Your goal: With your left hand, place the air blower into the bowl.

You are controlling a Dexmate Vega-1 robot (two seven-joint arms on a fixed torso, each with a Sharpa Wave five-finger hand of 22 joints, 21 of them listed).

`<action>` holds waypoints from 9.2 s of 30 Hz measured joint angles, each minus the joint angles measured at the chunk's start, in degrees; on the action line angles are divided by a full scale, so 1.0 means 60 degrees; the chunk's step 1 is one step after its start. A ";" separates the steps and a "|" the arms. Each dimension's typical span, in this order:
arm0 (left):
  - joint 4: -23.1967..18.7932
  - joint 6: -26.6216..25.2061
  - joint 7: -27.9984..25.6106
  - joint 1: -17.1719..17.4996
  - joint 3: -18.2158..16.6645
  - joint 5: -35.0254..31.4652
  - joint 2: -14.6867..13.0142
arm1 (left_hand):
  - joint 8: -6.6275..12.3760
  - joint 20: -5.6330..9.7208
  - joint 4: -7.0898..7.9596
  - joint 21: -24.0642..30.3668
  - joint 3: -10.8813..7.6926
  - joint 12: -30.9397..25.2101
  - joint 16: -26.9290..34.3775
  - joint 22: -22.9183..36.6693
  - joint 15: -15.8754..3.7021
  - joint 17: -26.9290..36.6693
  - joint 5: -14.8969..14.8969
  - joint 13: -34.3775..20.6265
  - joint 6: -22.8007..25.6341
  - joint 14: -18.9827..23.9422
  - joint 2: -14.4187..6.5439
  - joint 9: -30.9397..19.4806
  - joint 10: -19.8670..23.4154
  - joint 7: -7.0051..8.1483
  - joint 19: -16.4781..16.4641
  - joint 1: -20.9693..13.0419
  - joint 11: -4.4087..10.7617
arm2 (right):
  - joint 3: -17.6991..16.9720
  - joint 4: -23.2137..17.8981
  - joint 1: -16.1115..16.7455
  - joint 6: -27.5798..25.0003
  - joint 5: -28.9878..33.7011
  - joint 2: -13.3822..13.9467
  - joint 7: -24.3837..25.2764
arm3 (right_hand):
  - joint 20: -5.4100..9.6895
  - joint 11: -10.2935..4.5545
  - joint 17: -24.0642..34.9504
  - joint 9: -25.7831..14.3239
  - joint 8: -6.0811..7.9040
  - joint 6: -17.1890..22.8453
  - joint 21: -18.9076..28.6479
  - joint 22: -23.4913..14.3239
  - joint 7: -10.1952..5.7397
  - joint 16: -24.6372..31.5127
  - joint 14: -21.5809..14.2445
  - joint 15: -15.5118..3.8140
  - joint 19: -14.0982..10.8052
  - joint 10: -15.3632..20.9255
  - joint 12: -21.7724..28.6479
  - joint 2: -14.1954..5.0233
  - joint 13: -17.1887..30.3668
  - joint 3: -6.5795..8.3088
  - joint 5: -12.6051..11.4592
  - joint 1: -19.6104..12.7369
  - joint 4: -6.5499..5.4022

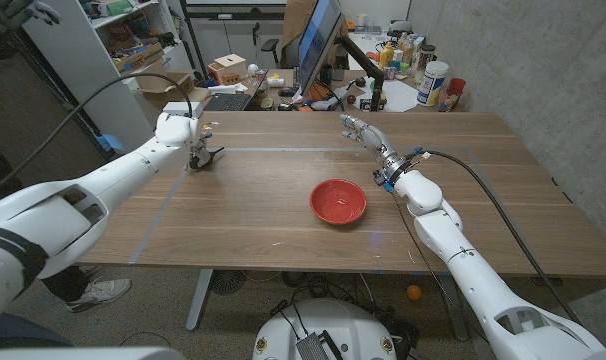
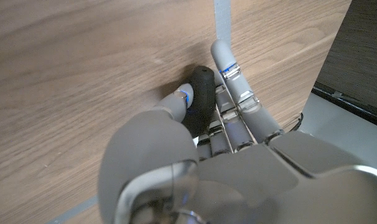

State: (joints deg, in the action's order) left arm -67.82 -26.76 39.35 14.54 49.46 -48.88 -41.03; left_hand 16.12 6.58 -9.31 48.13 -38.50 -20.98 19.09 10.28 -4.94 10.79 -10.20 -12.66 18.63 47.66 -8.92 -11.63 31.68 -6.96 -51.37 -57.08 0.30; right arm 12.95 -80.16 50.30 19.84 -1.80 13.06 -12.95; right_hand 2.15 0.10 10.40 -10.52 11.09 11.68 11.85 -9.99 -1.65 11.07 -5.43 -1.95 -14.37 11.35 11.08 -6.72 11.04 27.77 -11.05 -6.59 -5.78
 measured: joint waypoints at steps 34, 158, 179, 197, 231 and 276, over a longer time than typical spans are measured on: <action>-0.2018 -0.0894 -0.2123 0.1224 -0.1071 -0.0251 -0.0671 | 0.0815 0.0236 -0.0025 0.0987 -0.0396 -0.0680 0.0146 0.0043 0.0119 0.0047 0.0000 -0.0293 0.2755 0.1053 -0.0176 -0.0704 0.1562 0.0290 -0.0651 -0.0401 0.0205 | 0.0044 0.0233 -0.0171 0.0143 0.0021 0.0026 -0.0058 | 0.0000 0.0000 0.0001 0.0000 0.0000 -0.0001 0.0000 0.0000 0.0001 0.0000 0.0001 0.0000 0.0000 0.0000 0.0000 0.0000 0.0000 -0.0001 0.0000 -0.0001 0.0001; -0.6687 0.6538 -0.6664 0.4494 -0.4044 -0.0776 -0.1160 | 0.0665 0.0144 0.0100 0.1768 -0.0203 -0.0475 -0.0067 0.0106 0.0119 0.0181 0.0072 -0.0494 0.3334 0.1053 0.0043 -0.0917 0.1781 0.0872 -0.0539 -0.0385 0.0906 | 0.0353 -0.2241 0.1000 0.0269 0.0030 0.0809 0.0176 | 0.0000 -0.0051 0.0001 0.0000 0.0000 0.0118 0.0000 0.0000 -0.0015 0.0000 -0.0036 -0.0037 0.0000 0.0052 0.0000 0.0000 0.0000 0.0067 0.0000 -0.0001 0.0069; -0.6707 0.7352 -0.6718 0.4759 -0.4118 -0.0613 -0.1029 | 0.0664 0.0144 0.0099 0.1834 -0.0124 -0.0467 -0.0086 0.0108 0.0119 0.0180 0.0073 -0.0532 0.3380 0.1052 0.0027 -0.0924 0.1785 0.0854 -0.0539 -0.0334 0.0906 | 0.0274 -0.2291 0.0125 -0.0778 0.0367 0.0774 0.0199 | -0.0327 0.0091 -0.0046 0.0000 0.0000 0.0117 0.0000 0.0000 -0.0015 -0.0046 -0.0085 0.0134 -0.0052 0.0119 0.0000 0.0364 -0.0020 -0.0070 0.0000 0.0033 0.0412; -0.6666 0.7961 -0.6685 0.4839 -0.4011 -0.0618 -0.0852 | 0.0663 0.0144 0.0099 0.1906 -0.0124 -0.0439 -0.0159 0.0108 0.0119 0.0176 0.0036 -0.0530 0.3448 0.1053 0.0026 -0.0920 0.1832 0.0923 -0.0539 -0.0314 0.0922 | -0.0001 -0.2355 -0.0161 -0.1638 0.0580 0.0595 0.0175 | -0.0361 0.0245 -0.0044 0.0000 0.0000 0.0117 0.0000 0.0000 -0.0015 -0.0046 -0.0101 0.0173 -0.0086 0.0067 0.0000 0.0566 -0.0019 -0.0164 -0.0069 0.0038 0.0505; -0.5619 0.9012 -0.6279 0.4031 -0.2879 -0.1149 -0.0046 | 0.0628 0.0143 0.0060 0.2017 -0.0086 -0.0254 -0.0235 0.0062 0.0119 0.0181 0.0059 -0.0621 0.3514 0.1053 -0.0009 -0.0968 0.2022 0.0994 -0.0539 -0.0359 0.0945 | -0.0335 -0.2667 -0.0361 -0.1972 0.0694 0.0321 0.0111 | -0.0360 0.0293 -0.0043 0.0000 0.0000 0.0117 -0.0038 0.0000 -0.0015 -0.0046 -0.0049 0.0224 -0.0086 0.0016 0.0000 0.0657 0.0007 -0.0186 -0.0103 0.0022 0.0608; -0.4687 0.9982 -0.5244 0.3413 -0.1958 -0.1552 0.0363 | 0.0592 0.0143 0.0019 0.2092 -0.0045 -0.0135 -0.0306 0.0064 0.0119 0.0226 0.0036 -0.0713 0.3562 0.1053 0.0020 -0.0969 0.2034 0.1047 -0.0539 -0.0406 0.0957 | -0.0315 -0.1942 -0.0764 -0.1605 0.0622 0.0207 0.0050 | -0.0419 0.0329 -0.0042 0.0000 0.0000 0.0117 -0.0075 0.0000 -0.0015 -0.0046 -0.0050 0.0222 -0.0026 0.0056 0.0000 0.0614 0.0003 -0.0186 -0.0141 0.0064 0.0606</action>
State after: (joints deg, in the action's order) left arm -95.94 33.13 7.88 35.02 37.72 -58.19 -38.85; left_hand 19.67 7.44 -9.19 60.68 -38.76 -21.79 17.26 10.67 -4.23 12.15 -9.98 -16.94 40.00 53.98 -8.80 -17.44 43.88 -0.68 -54.61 -59.52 6.04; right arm 11.06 -91.81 45.72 10.21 1.93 14.30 -12.65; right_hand -0.36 2.07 10.15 -10.52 11.09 12.38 11.41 -9.98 -1.74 10.80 -5.73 -0.62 -14.53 11.69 11.08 -3.04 11.05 26.66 -11.89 -6.21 -2.14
